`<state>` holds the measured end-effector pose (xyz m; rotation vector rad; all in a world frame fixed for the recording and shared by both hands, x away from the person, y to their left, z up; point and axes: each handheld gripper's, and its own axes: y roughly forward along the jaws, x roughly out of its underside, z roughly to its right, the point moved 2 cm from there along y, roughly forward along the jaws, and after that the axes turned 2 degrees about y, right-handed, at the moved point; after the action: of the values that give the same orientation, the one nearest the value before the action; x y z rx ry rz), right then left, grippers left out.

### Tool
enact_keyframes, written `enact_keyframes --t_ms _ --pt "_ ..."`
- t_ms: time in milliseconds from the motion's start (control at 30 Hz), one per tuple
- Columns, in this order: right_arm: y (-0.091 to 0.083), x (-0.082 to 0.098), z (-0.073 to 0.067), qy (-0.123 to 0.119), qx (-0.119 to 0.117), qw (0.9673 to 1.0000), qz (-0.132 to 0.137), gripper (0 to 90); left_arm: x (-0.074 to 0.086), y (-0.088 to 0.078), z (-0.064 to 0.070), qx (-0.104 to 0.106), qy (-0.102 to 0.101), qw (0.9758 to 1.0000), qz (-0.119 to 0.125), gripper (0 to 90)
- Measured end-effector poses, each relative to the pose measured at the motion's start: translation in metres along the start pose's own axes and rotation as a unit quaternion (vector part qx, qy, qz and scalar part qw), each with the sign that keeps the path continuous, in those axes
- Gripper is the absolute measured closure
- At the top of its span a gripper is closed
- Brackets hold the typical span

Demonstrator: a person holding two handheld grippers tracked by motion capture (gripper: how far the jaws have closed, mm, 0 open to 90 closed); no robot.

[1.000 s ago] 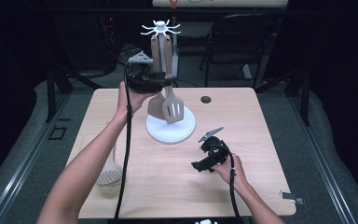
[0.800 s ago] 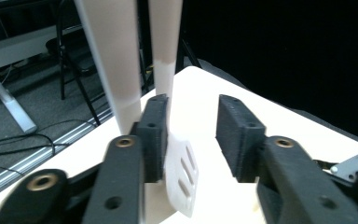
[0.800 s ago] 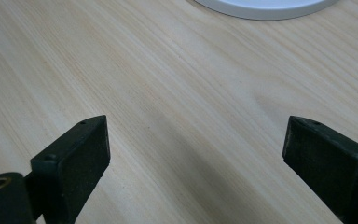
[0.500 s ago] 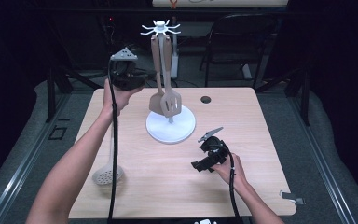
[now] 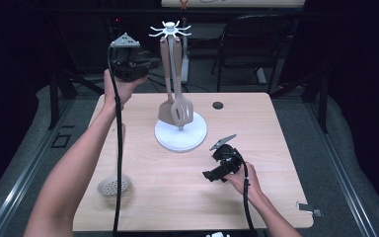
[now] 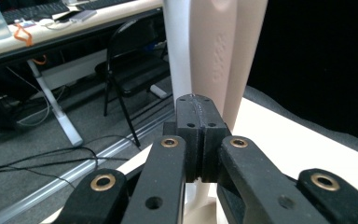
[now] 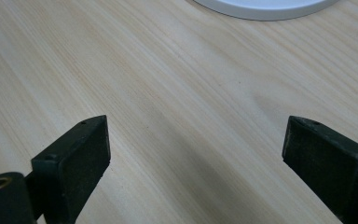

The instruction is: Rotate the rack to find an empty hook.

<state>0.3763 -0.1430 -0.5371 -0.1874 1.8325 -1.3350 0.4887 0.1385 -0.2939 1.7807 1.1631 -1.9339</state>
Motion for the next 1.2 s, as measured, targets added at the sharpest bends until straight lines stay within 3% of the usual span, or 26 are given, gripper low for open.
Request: enact_keyframes --t_ms 400,467,700,967,1200 --pt "0.003 0.002 0.0 0.004 0.0 1.0 0.005 7.5 -0.026 -0.009 -0.002 -0.017 0.011 0.9996 0.022 90.0" --pt "0.002 0.001 0.001 -0.004 0.0 1.0 -0.005 7.5 -0.031 -0.01 -0.001 -0.025 0.019 0.9993 0.022 90.0" --pt "0.003 0.001 0.0 -0.005 -0.004 1.0 0.0 7.6 -0.044 -0.01 -0.004 -0.039 0.017 0.9988 0.025 90.0" --pt "0.002 0.001 0.001 -0.007 0.0 1.0 0.0 7.7 -0.047 -0.008 -0.013 -0.056 0.003 0.9981 0.024 90.0" --pt "0.002 0.001 0.001 -0.006 0.0 1.0 0.001 7.8 -0.049 -0.005 -0.015 -0.066 0.003 0.9976 0.018 90.0"
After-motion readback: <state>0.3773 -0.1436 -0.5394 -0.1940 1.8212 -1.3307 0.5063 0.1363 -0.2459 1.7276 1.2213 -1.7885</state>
